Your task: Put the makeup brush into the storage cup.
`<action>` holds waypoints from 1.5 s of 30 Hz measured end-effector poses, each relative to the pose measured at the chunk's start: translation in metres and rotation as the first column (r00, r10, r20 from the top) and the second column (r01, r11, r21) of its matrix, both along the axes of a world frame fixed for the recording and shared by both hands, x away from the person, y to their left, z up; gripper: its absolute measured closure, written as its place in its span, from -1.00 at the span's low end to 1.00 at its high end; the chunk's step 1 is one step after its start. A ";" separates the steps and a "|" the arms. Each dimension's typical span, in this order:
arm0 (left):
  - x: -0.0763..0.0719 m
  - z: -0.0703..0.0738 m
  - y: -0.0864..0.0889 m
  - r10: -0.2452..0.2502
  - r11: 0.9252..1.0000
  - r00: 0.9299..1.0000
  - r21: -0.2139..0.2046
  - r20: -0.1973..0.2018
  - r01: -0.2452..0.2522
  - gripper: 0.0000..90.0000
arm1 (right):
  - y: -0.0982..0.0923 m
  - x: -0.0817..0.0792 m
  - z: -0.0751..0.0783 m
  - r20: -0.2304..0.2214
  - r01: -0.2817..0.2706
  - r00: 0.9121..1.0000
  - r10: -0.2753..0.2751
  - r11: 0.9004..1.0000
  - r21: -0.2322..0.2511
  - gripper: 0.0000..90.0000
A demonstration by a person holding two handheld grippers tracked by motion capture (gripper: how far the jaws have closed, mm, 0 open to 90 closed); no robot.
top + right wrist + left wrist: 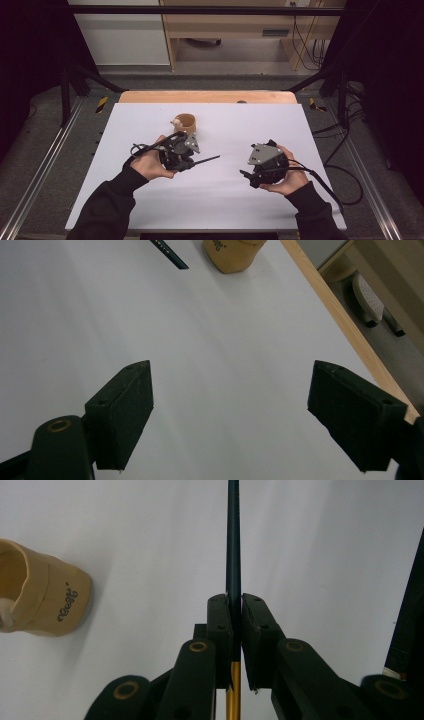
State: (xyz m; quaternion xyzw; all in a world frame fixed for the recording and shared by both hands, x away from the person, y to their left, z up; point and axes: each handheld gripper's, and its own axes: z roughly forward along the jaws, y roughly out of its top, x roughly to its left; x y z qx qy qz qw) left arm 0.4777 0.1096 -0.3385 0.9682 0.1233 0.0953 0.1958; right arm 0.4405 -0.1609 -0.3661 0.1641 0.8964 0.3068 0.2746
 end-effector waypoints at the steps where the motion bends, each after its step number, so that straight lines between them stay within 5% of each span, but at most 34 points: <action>1: 0.000 0.001 -0.002 -0.007 1.000 1.000 0.001 -0.003 0.007 0.84 | 0.002 0.000 0.000 0.008 -0.007 1.000 0.007 1.000 -0.010 -0.58; 10: 0.002 -0.001 -0.010 -0.023 1.000 0.999 0.013 -0.034 0.024 0.84 | 0.010 -0.001 -0.001 0.043 -0.067 0.997 0.070 0.995 -0.070 -0.50; 18: 0.002 0.003 -0.016 -0.052 0.999 0.998 0.007 -0.022 0.052 0.84 | 0.014 -0.004 -0.004 0.073 -0.112 0.990 0.119 0.989 -0.095 -0.42; 27: -0.001 0.001 -0.024 -0.108 0.994 0.994 -0.017 -0.019 0.108 0.84 | 0.018 -0.009 -0.001 0.120 -0.172 0.975 0.187 0.978 -0.121 -0.34; 39: 0.000 -0.006 -0.028 -0.153 0.987 0.987 -0.052 -0.040 0.151 0.84 | 0.024 -0.012 -0.006 0.111 -0.204 0.969 0.221 0.967 -0.150 -0.26; 45: 0.003 -0.009 -0.031 -0.162 0.985 0.985 -0.060 -0.057 0.159 0.84 | 0.028 -0.014 -0.009 0.119 -0.234 0.958 0.260 0.953 -0.193 -0.13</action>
